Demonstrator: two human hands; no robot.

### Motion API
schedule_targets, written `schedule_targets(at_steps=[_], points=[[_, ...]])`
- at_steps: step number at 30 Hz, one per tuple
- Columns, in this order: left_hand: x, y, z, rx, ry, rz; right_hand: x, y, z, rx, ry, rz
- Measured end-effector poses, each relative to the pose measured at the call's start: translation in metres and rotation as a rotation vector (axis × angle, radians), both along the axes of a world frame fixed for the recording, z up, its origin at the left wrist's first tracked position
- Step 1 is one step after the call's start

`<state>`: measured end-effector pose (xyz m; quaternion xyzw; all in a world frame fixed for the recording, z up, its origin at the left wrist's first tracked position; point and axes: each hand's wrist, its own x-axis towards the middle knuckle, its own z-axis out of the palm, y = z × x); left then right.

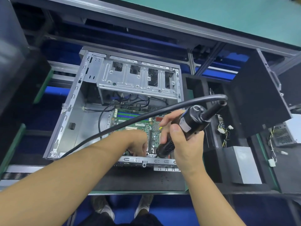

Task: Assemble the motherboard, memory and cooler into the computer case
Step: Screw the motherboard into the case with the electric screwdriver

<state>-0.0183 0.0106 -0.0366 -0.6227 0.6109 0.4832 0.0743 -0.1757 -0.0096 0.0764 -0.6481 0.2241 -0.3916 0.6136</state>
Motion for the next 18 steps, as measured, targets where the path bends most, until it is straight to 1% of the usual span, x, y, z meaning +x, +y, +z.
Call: schedule_targets(at_steps=[9,11,14,18], points=[[0.001,-0.003,-0.007,0.022,0.085,0.043,0.001,-0.009,-0.006,0.028,0.029,0.054],[0.002,-0.004,-0.008,0.022,0.08,0.031,0.004,-0.008,-0.005,0.106,0.011,0.091],[0.003,-0.005,-0.007,0.026,0.066,0.017,0.007,-0.008,-0.003,0.235,-0.082,0.172],[0.005,-0.002,-0.006,0.056,0.079,0.057,0.012,-0.006,-0.001,0.273,-0.09,0.159]])
